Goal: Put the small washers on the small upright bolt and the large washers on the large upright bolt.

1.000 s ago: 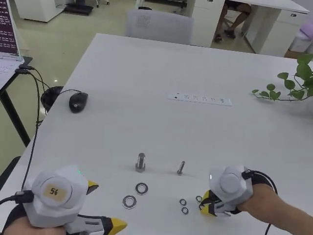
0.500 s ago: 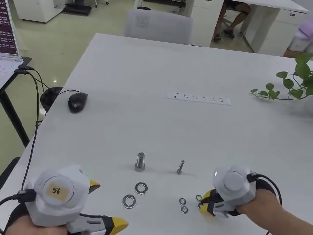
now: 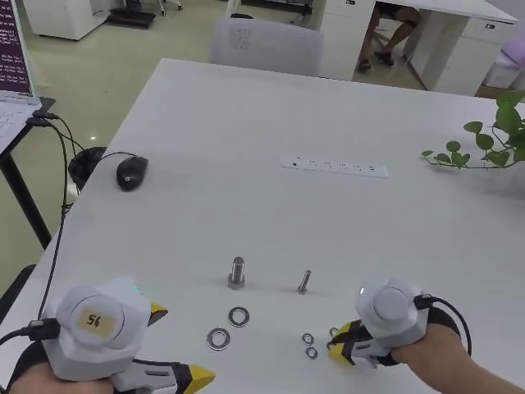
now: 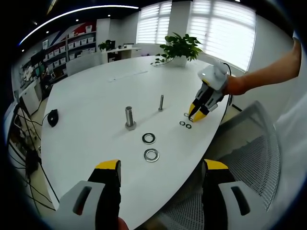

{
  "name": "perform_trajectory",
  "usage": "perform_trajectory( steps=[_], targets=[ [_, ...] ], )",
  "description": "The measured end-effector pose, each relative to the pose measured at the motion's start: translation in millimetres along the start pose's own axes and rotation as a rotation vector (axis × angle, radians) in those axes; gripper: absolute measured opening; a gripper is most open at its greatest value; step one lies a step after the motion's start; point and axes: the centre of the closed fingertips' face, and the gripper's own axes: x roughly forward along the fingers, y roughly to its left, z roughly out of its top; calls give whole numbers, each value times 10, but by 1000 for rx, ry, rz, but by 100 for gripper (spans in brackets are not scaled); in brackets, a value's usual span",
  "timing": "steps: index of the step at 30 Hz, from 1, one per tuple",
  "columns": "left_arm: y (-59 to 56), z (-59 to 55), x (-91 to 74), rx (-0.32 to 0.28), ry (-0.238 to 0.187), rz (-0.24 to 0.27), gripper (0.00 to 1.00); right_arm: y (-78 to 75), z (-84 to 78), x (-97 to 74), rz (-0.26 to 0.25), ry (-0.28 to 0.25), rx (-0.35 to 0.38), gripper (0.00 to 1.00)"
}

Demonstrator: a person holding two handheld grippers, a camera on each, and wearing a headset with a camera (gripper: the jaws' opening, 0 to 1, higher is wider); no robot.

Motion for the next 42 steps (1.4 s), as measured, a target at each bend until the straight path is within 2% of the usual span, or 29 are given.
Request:
perform_trajectory(
  steps=[10,20,26,38,42],
  targets=[
    [32,-21,-22,-4,1,6,68,43,45,20,4,-15,26,14],
    [6,-12,-3,0,3,0,68,83,101,52,6,-21,27,14],
    [5,-22,0,-3,4,-1,68,49,64,28,1,-18,90,14],
    [-4,-84,-9,-10,13,0,68,81,-1,1,53,19,-43,15],
    [-6,-73,-19,-11,11,2,68,89,-12,4,77,66,-163,15]
  ],
)
